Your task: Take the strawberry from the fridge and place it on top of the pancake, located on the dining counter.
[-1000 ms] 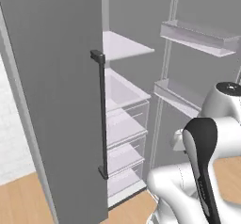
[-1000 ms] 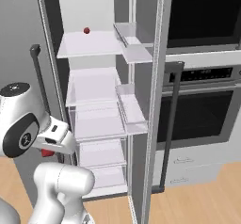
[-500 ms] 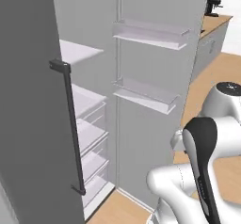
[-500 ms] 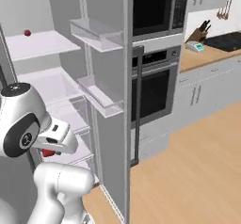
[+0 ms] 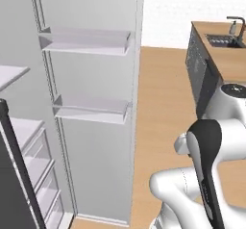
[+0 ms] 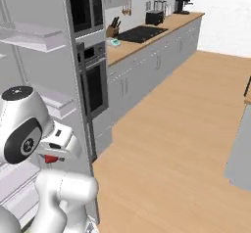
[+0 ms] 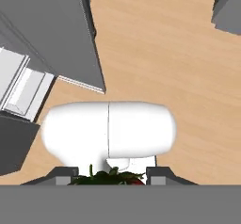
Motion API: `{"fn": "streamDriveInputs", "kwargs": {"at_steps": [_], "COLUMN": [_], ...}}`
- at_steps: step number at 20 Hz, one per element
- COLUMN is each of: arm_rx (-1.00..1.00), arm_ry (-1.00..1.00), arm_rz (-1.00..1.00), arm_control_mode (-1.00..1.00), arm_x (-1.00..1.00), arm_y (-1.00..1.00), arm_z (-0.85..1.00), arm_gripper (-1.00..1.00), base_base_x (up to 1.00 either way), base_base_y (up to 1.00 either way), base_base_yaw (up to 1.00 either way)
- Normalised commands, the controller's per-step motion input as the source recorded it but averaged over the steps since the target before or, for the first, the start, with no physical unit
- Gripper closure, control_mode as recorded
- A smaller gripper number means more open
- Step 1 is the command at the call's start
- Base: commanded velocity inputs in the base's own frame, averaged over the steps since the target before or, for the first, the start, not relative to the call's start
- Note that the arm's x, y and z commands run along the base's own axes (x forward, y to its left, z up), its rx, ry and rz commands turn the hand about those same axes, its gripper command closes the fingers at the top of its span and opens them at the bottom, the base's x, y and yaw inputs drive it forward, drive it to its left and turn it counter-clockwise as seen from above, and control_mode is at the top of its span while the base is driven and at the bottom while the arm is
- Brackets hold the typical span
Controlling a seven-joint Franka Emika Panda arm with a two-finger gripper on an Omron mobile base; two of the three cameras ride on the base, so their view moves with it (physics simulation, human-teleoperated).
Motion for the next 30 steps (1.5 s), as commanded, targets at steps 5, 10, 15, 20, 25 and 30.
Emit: {"fn": "streamDriveInputs", "kwargs": {"at_steps": [5, 10, 15, 20, 25, 30], "arm_rx": [0.0, 0.0, 0.0, 0.0, 0.0, 0.0], "arm_ry": [0.0, 0.0, 0.0, 0.0, 0.0, 0.0], "arm_rz": [0.0, 0.0, 0.0, 0.0, 0.0, 0.0], "arm_control_mode": [1.0, 1.0, 1.0, 1.0, 1.0, 1.0], "arm_x": [0.0, 0.0, 0.0, 0.0, 0.0, 0.0], "arm_y": [0.0, 0.0, 0.0, 0.0, 0.0, 0.0], "arm_z": [0.0, 0.0, 0.0, 0.0, 0.0, 0.0], "arm_gripper": [1.0, 1.0, 1.0, 1.0, 1.0, 1.0], "base_base_x": [0.01, 0.45, 0.74, 0.79, 0.67, 0.65], "base_base_y": [-0.37, -0.74, -1.0, -0.98, -1.0, -1.0], "base_base_yaw": [-0.59, -0.46, -0.27, -0.21, -0.18, -0.14]}}
